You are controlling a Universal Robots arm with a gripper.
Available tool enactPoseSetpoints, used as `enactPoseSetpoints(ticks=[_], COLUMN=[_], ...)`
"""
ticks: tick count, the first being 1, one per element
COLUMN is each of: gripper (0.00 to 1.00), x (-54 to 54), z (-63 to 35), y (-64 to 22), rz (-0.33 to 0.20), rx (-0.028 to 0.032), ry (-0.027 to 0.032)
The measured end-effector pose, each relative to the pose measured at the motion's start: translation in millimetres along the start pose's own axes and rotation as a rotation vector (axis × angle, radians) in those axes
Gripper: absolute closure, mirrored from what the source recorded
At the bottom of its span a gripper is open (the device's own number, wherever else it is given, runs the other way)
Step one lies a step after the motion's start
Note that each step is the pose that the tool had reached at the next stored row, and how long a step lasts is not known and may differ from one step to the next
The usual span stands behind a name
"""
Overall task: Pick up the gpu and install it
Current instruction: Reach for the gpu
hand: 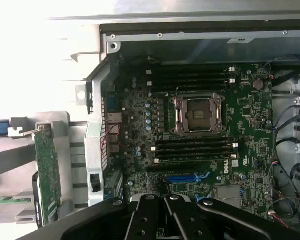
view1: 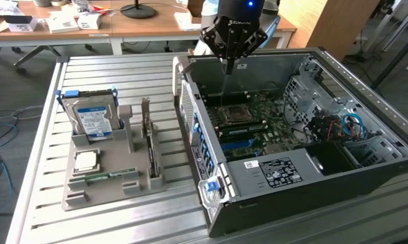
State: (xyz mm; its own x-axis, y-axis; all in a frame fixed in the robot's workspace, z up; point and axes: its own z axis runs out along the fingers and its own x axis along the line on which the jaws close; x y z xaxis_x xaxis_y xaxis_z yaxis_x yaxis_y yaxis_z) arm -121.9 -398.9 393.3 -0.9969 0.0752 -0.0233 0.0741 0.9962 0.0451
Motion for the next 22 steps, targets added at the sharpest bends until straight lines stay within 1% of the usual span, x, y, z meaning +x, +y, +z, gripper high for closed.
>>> enactPoseSetpoints(ticks=[3, 6, 13, 17, 22], gripper=[0.89, 0.89, 0.89, 0.89, 0.89], x=[0.6, 4.8, 24.1, 32.6, 45.8], z=[0.1, -0.1, 0.0, 0.2, 0.7], y=[0.0, -0.4, -1.3, -1.9, -2.8], rz=[0.000, 0.000, 0.000, 0.000, 0.000], rx=[-0.0001, 0.0001, 0.0000, 0.0000, 0.0000], ry=[-0.0002, 0.0000, 0.0000, 0.0001, 0.0000])
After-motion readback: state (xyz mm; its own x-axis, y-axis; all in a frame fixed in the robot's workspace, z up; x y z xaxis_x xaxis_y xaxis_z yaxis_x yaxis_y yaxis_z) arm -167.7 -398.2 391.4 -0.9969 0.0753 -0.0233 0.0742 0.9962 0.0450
